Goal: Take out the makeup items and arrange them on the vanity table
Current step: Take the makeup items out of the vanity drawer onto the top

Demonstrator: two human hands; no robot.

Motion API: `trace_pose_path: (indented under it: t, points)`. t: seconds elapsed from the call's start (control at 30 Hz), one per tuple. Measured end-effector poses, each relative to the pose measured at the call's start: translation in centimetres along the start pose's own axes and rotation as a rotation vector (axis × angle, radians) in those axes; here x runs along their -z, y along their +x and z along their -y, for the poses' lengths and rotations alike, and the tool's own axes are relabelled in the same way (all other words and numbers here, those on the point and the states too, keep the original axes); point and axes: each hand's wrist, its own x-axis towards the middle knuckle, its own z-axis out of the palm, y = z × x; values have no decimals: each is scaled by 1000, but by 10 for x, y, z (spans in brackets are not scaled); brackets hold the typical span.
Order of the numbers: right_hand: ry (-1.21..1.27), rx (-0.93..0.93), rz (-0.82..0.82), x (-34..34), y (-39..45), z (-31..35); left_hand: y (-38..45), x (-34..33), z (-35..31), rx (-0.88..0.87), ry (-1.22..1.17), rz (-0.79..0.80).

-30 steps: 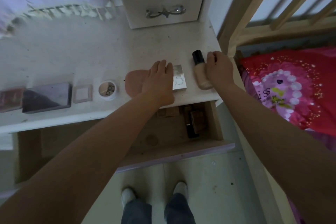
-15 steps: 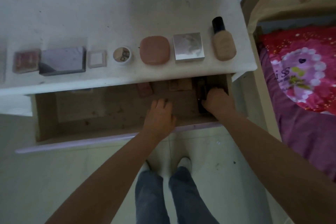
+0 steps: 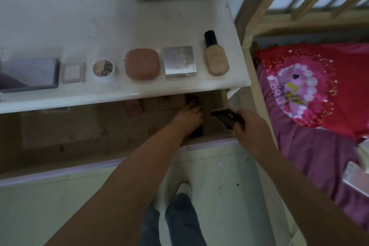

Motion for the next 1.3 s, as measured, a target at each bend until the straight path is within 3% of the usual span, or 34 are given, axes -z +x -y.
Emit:
trace_pose_path:
  t: [0.03, 0.13, 0.2, 0.27, 0.4, 0.47, 0.63, 0.73, 0.83, 1.07, 1.3]
  points:
    - [38, 9, -19, 1, -1, -3, 4, -5, -1, -51, -11, -36]
    - [164, 13, -117, 4, -4, -9, 9, -2, 1, -92, 2, 62]
    - [260, -17, -197, 7, -6, -11, 10, -8, 0, -34, -135, 129]
    - [387, -91, -243, 14, -7, -13, -1, 5, -4, 62, -284, 98]
    - [602, -128, -313, 32, -7, -3, -39, 48, -12, 163, -527, -219]
    - [640, -72, -357, 44, -1, 12, -52, 72, -2, 307, -729, -303]
    - [513, 154, -370, 71, 41, 64, -45, 118, 70, 781, -1012, -446]
    - [363, 328, -377, 76, 75, 93, -31, 128, 119, 1007, -1235, -396]
    - [207, 415, -355, 71, 112, 111, -17, 123, 155, 1006, -1263, -331]
    - [-20, 302, -227, 63, 194, 116, 32, 91, 204, 1039, -1487, -133]
    - [-48, 233, -90, 54, 231, 99, 69, 79, 213, 965, -1183, -91]
